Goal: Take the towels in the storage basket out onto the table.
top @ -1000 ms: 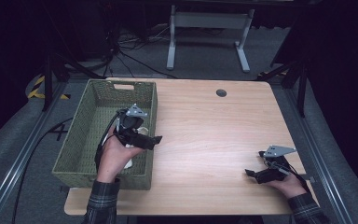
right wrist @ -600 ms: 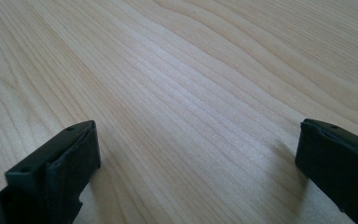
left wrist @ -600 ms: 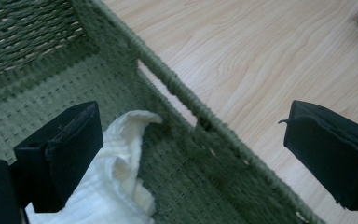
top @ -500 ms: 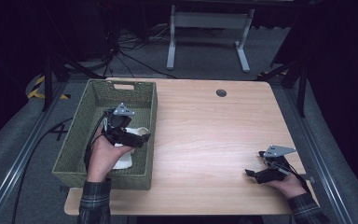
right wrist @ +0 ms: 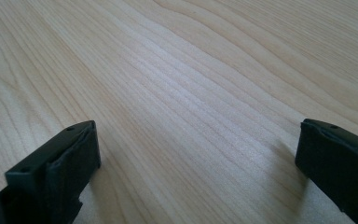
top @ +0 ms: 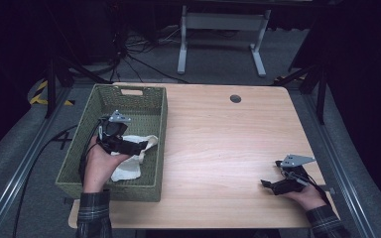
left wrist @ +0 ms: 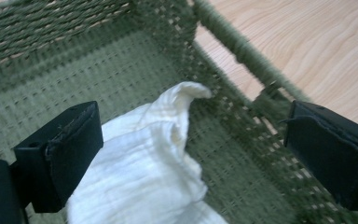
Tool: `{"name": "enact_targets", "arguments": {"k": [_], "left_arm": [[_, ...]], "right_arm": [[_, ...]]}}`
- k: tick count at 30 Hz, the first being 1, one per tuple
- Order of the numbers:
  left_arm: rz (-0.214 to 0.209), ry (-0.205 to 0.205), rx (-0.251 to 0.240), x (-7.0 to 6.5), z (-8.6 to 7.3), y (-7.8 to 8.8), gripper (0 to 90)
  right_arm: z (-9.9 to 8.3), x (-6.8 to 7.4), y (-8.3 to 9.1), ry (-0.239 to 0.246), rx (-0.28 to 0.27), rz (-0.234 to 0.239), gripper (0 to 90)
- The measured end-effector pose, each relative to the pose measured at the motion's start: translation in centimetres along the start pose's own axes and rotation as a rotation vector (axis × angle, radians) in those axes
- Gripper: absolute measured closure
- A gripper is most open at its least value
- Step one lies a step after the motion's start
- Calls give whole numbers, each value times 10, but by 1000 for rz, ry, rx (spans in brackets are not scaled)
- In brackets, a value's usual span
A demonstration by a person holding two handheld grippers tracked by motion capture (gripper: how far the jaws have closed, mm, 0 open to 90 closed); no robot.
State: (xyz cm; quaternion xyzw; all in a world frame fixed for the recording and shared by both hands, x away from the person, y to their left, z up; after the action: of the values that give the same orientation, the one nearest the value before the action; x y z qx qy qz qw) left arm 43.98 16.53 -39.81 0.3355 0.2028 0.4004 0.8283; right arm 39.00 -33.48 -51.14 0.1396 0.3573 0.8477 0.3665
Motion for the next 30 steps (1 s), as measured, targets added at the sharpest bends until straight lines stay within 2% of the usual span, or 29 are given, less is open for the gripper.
{"name": "enact_targets", "arguments": {"k": [4, 9, 10, 15, 16, 17, 19, 25, 26, 30], "left_arm": [[11, 18, 10, 8, -5, -4, 49], [21, 11, 30, 16, -11, -12, 48], [20, 27, 37, 16, -12, -13, 48], [31, 21, 57, 21, -16, -21, 43], [25, 37, 66, 21, -18, -24, 43], [16, 35, 77, 24, -21, -28, 41], [27, 48, 84, 27, -24, -32, 41], [44, 73, 163, 32, -33, -42, 44], [45, 87, 168, 33, -33, -43, 44], [42, 94, 178, 34, -35, -46, 46]], "right_arm": [[0, 0, 0, 0, 0, 0, 0], [0, 0, 0, 0, 0, 0, 0], [0, 0, 0, 0, 0, 0, 0], [0, 0, 0, 0, 0, 0, 0], [0, 0, 0, 0, 0, 0, 0], [0, 0, 0, 0, 0, 1, 0], [0, 0, 0, 1, 1, 1, 0], [0, 0, 0, 1, 1, 1, 0], [0, 1, 0, -1, 1, 2, 0], [0, 1, 0, -1, 0, 3, 1]]}}
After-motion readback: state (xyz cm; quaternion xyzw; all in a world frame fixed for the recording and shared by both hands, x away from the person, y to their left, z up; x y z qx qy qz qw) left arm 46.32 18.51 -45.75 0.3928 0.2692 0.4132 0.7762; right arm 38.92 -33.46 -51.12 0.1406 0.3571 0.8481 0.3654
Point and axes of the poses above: each handheld gripper's, and its own axes: y roughly backward along the jaws, z roughly out of its top, x roughly to its left, the point moved 6 cm from there along -y, roughly forward along the jaws
